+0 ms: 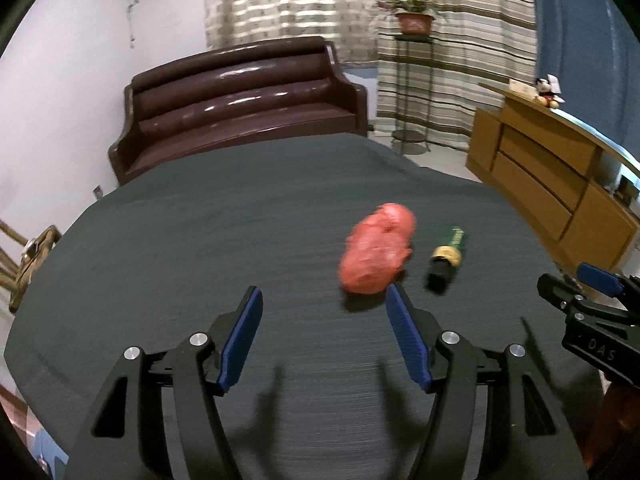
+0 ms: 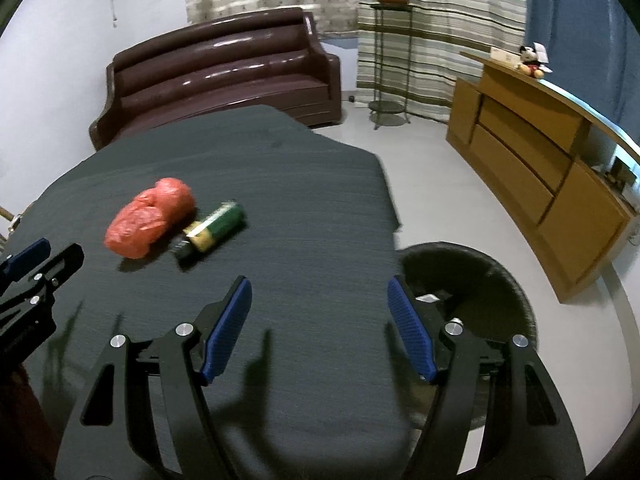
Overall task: Collect trash
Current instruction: 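Move both grippers back over the red bag and green can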
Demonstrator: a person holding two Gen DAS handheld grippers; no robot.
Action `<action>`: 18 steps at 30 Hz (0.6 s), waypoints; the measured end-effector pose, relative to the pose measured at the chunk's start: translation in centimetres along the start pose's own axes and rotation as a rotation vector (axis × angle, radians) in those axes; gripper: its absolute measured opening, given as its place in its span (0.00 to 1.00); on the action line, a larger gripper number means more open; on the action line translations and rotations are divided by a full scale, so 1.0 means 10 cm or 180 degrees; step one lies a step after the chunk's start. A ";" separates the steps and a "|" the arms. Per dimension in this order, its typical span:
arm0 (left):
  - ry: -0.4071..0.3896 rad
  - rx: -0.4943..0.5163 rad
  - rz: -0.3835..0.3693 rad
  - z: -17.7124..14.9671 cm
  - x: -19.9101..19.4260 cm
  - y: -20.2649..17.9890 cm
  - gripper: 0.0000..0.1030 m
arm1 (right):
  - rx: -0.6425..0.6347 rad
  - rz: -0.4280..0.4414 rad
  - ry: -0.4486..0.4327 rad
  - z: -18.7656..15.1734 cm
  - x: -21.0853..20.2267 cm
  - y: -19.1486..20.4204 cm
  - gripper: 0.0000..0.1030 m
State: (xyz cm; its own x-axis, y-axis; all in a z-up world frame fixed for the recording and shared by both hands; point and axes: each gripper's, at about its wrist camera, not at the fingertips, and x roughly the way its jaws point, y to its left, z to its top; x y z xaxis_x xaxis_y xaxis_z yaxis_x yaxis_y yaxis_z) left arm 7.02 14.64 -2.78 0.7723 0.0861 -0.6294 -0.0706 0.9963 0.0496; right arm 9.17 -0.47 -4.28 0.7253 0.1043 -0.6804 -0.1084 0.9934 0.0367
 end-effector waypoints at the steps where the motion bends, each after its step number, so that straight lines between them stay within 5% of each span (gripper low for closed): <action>1: 0.0009 -0.0031 0.0031 0.00 0.01 0.08 0.61 | -0.0016 0.0015 0.0004 0.01 0.02 0.05 0.67; 18: 0.0102 -0.0353 0.0275 0.00 0.14 0.68 0.61 | -0.0092 0.0012 0.0136 0.33 0.47 0.66 0.67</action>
State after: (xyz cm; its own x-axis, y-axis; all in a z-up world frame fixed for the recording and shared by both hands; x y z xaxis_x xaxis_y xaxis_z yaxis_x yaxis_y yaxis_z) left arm 7.66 21.51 -3.34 0.7399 0.1695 -0.6511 -0.2067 0.9782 0.0198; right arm 14.04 6.75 -4.82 0.6952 0.1053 -0.7111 -0.1311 0.9912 0.0187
